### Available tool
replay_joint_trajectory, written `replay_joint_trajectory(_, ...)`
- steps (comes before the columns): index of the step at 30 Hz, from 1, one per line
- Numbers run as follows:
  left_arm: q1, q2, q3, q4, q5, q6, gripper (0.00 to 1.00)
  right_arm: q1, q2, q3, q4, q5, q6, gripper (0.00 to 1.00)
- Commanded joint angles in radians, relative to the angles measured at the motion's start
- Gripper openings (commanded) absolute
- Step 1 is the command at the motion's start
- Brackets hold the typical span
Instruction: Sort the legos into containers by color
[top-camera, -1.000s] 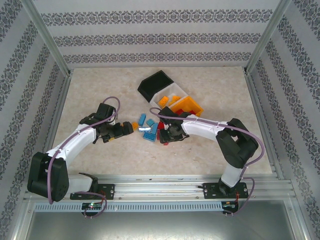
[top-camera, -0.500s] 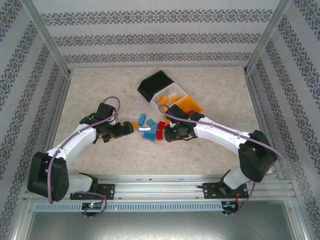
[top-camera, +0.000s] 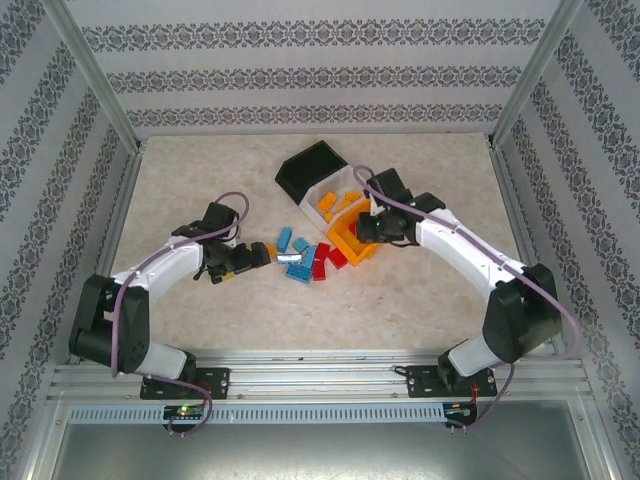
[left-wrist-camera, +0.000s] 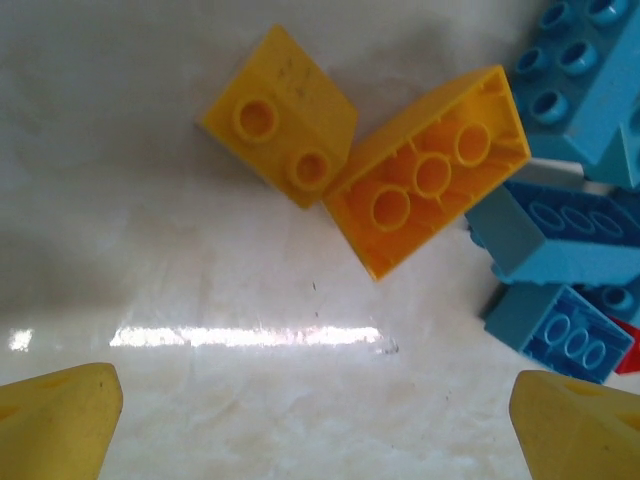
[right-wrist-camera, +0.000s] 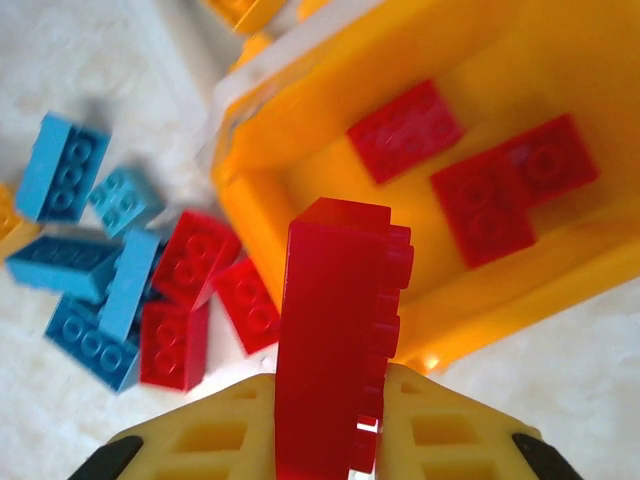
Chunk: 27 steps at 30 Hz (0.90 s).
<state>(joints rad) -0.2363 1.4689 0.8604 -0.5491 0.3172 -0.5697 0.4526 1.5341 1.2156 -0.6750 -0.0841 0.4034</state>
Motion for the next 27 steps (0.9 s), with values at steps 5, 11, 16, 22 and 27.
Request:
replay_joint_trajectory(5,0.032,0.119,0.121,-0.013,-0.086,0.064,0.93,-0.076,0.121,0.083,0.014,-0.038,-0.086,0.27)
replay_joint_trajectory(11,0.058,0.193,0.183,-0.024,-0.096,0.097,0.85,-0.083,0.134,0.083,0.028,-0.062,-0.078,0.41)
replay_joint_trajectory(16,0.071,0.244,0.222,-0.033,-0.104,0.117,0.76,-0.081,0.099,0.041,0.040,-0.074,-0.066,0.43)
replay_joint_trajectory(22,0.074,0.270,0.222,-0.022,-0.081,0.121,0.71,-0.081,0.051,0.001,0.040,-0.075,-0.055,0.44)
replay_joint_trajectory(27,0.075,0.286,0.202,-0.009,-0.058,0.119,0.65,-0.078,0.032,-0.008,0.039,-0.083,-0.046,0.44)
